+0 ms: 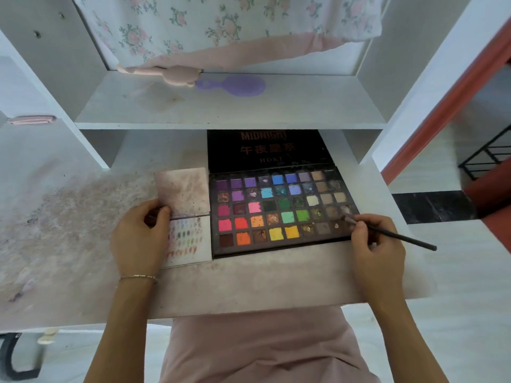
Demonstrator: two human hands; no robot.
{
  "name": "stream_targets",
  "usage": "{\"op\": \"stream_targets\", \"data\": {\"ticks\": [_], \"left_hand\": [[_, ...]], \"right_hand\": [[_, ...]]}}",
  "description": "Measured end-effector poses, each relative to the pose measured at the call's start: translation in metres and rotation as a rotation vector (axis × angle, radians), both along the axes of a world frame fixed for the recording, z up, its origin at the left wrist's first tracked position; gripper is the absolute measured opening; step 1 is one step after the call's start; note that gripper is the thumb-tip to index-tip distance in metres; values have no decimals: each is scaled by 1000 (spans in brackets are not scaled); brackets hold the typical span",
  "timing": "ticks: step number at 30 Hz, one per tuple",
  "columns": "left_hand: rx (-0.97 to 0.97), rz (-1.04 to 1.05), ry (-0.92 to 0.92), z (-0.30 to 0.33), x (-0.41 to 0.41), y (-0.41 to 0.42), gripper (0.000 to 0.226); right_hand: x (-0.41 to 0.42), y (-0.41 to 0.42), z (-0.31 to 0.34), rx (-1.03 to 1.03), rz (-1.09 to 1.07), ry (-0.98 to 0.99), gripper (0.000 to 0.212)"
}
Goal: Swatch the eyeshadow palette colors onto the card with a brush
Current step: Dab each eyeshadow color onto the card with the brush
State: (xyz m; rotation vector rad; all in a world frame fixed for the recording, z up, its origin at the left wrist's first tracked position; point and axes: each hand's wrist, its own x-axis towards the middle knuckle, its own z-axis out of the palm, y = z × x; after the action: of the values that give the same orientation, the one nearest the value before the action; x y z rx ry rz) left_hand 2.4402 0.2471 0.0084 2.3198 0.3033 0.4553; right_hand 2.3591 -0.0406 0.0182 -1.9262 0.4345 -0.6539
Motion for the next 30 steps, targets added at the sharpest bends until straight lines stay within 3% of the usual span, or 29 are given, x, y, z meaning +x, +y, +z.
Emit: {"op": "stream_targets", "data": {"ticks": [4,10,15,19,30], "left_hand": [[21,-14,1,0,-1,-1,21],[10,-11,0,0,-1,0,20],[6,-6,2,0,-1,0,20],[3,-11,3,1,-1,-1,20],[6,-8,0,1,-1,-1,19]], "right_hand": [[-1,-9,-2,-54,-121,29,16],[2,-9,-2,-100,-75,86,16],[2,-8,-1,-115,-102,64,31],[2,-8,-2,-113,-73,72,22],[1,-8,0,-91,-104,64,23]]}}
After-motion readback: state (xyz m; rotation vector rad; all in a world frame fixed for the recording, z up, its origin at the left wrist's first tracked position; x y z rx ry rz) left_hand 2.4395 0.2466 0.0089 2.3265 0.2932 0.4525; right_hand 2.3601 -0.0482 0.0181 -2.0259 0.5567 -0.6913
